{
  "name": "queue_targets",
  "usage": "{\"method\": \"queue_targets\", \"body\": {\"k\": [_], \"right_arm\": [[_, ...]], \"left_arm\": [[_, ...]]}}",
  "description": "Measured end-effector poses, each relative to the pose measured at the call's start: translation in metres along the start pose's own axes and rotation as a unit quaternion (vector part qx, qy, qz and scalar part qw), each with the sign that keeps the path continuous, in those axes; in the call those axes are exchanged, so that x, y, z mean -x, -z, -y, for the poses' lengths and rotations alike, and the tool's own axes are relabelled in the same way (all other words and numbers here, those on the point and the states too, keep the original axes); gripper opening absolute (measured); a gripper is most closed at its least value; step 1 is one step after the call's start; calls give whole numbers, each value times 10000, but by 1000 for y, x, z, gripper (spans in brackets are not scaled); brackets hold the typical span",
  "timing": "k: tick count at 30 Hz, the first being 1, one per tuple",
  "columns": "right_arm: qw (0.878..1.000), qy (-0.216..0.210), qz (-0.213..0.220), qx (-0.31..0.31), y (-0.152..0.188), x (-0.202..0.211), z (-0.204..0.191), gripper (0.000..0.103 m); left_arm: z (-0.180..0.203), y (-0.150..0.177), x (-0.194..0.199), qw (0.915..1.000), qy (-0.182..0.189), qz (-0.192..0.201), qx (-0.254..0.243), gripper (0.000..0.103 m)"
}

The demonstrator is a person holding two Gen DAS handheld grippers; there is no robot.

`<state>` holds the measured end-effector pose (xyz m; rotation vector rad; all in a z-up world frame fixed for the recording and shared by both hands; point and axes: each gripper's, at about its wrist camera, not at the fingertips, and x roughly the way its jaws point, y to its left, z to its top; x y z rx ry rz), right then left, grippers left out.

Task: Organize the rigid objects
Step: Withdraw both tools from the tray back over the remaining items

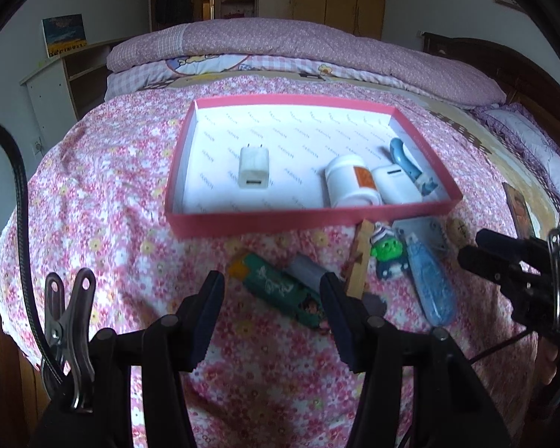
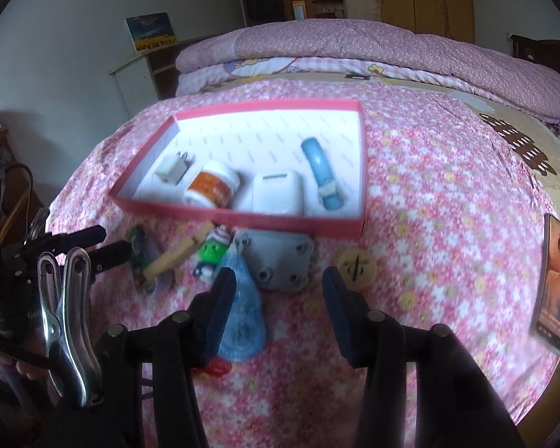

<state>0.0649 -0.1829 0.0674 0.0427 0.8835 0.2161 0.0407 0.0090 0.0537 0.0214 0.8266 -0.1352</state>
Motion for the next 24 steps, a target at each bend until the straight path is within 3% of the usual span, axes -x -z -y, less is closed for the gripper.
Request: {"method": "queue_targets", "body": {"k": [14,24], "right_arm": [[9989,-303,-367,-20,28,-16,-11,49],[9994,-165,-233,196,31,-16,-17,52]], "left_arm": [[6,1,-19,9983,146,-395,404,56],[0,13,-20,9982,-241,-476,274,56]]}}
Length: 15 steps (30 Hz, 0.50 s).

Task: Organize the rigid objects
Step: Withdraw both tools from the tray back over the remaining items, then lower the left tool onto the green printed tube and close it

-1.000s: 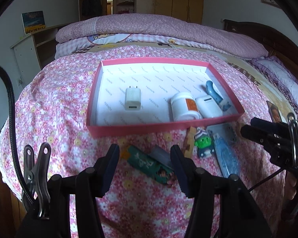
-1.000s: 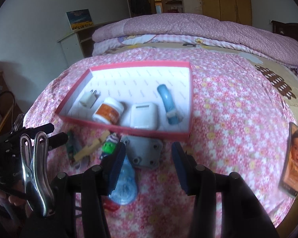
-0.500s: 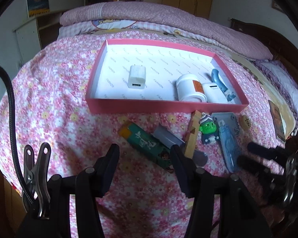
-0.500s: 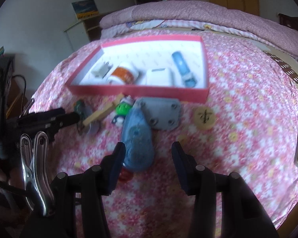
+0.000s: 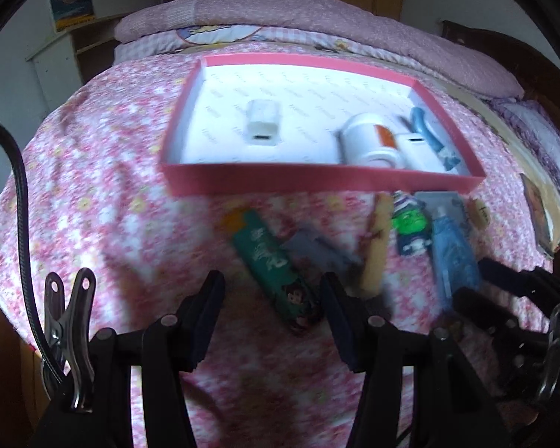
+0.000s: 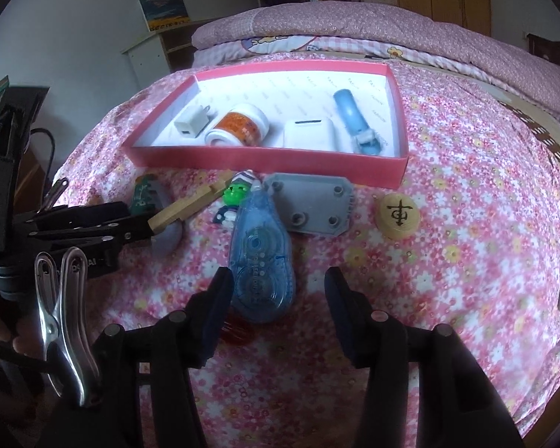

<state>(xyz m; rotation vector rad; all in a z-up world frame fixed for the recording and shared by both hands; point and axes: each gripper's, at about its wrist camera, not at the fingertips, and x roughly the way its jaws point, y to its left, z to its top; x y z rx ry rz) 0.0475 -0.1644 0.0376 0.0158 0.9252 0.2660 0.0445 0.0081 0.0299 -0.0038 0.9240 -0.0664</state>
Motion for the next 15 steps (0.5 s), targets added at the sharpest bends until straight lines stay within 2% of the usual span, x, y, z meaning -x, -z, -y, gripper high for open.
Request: {"method": "queue_targets", "body": {"k": [5,8,15], "right_arm": [[10000,66,63,39,3,1,2,57],[10000,28,76,-46,5,1,5,57],[9999,27,103,-55,5,1,5,57]], "left_arm": [[-20,8,3,9997,-188,11,155,56],[-24,7,3,9996,-155,24,215,56],[-9,-3,-5,9998,-172,136,-34,56]]}}
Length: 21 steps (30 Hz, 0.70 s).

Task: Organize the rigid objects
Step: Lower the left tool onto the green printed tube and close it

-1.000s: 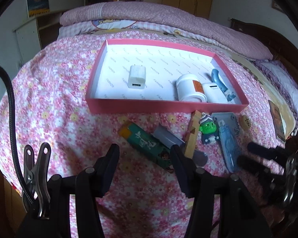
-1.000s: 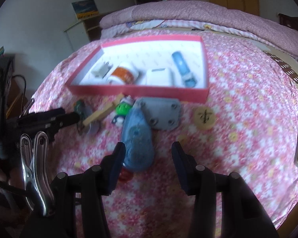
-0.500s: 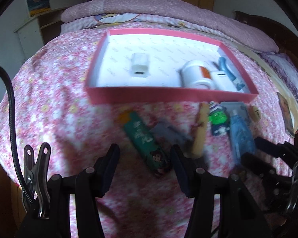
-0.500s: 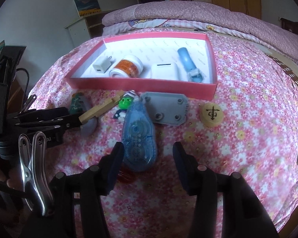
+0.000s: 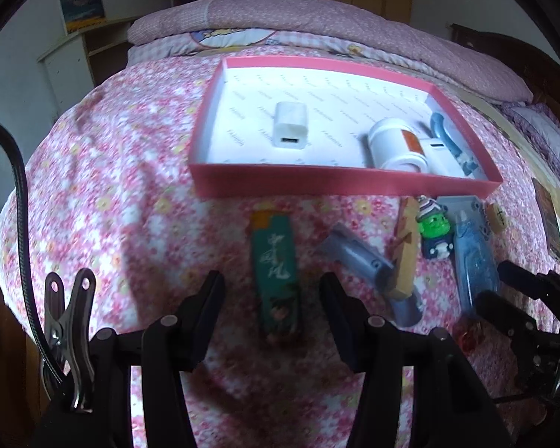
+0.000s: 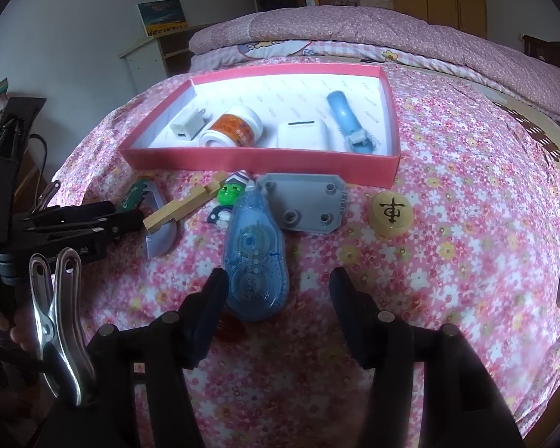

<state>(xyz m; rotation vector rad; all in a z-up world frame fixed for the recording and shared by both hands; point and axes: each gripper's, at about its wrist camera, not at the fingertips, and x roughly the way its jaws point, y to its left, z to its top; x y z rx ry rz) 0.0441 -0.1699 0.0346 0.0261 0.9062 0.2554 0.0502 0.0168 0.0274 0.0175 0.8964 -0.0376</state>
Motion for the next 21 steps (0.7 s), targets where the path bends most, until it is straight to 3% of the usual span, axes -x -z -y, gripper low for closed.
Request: {"method": "queue_targets", "body": {"k": [9,21], "right_arm": [[10000,-22,5,-7,-5,-11,-9,57],[9983,488,230,231,-3,-2,-19,57]], "left_arm": [[6,3,-2,9995,26,270,-148,56],[7,6,-2,9992,19,394,-106,56]]}}
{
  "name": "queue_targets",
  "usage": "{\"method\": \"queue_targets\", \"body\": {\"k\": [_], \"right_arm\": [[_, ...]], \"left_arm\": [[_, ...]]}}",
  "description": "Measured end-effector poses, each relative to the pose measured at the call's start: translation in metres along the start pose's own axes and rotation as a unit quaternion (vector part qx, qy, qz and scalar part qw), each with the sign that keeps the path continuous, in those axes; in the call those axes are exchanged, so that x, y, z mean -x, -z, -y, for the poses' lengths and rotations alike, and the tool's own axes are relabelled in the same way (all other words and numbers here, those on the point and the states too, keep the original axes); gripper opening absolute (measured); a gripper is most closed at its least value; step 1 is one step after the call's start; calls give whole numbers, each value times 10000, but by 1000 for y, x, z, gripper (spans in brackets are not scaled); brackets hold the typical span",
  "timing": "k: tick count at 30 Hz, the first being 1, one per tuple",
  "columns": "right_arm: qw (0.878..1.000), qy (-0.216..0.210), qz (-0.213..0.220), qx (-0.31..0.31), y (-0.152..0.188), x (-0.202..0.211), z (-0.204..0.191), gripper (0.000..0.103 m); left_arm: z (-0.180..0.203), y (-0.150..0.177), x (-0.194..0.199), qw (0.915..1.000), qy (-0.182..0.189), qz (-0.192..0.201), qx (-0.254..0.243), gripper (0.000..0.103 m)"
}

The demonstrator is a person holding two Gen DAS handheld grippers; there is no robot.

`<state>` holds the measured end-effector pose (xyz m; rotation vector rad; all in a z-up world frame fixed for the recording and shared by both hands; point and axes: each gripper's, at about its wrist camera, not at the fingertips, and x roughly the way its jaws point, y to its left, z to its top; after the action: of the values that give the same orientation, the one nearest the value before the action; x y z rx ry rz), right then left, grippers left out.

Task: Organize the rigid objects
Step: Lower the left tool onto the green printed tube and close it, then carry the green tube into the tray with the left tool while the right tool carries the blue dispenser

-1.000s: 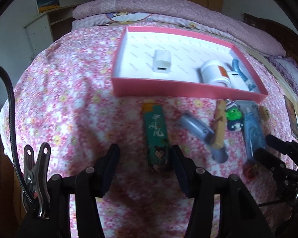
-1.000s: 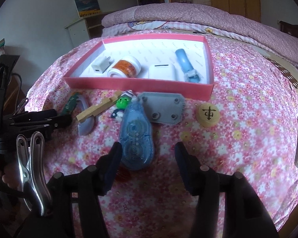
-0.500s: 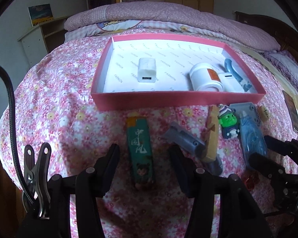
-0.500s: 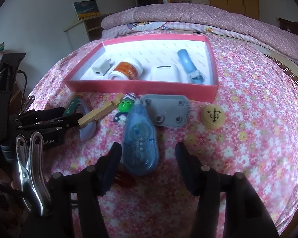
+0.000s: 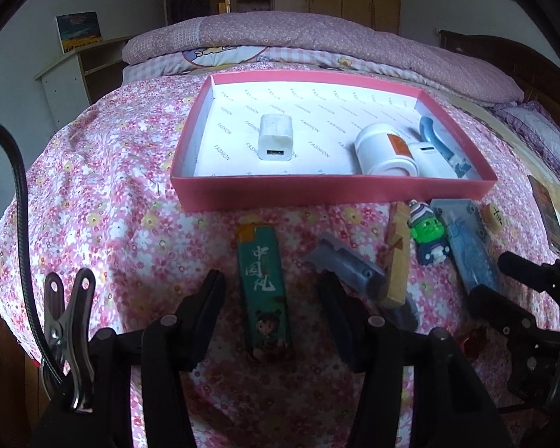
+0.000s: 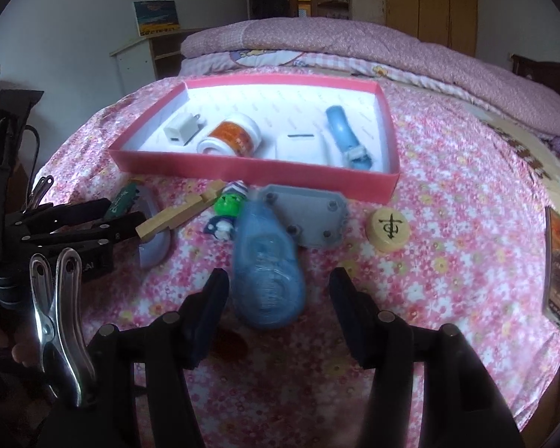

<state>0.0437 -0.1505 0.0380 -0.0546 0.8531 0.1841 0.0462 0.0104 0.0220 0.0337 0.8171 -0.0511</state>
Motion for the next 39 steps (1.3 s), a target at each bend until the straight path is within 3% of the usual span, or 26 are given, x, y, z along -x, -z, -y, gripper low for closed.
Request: {"method": "queue_targets", "body": {"k": [5,12,15,19,39], "right_arm": [[9998,-154,-92,-57,-1,-7,-1,57],[9993,-278,-144,-220,1,-10,6,57],[9991,-316,-109,-269,3,-9,10,43],[9988,-372,-74,-319,4,-8,12,43],[9944,-759,155,-721,4,11,29,43]], "left_arm": [[-1,2,1,10000,17,39,17,54],[-1,4,5,9999,68,76,76,37],[-3,5,7,9998,101,62,127,31],[-9,5,9,9995,176,24,275,25],[-5,1,35,9989,377,172,234,24]]}}
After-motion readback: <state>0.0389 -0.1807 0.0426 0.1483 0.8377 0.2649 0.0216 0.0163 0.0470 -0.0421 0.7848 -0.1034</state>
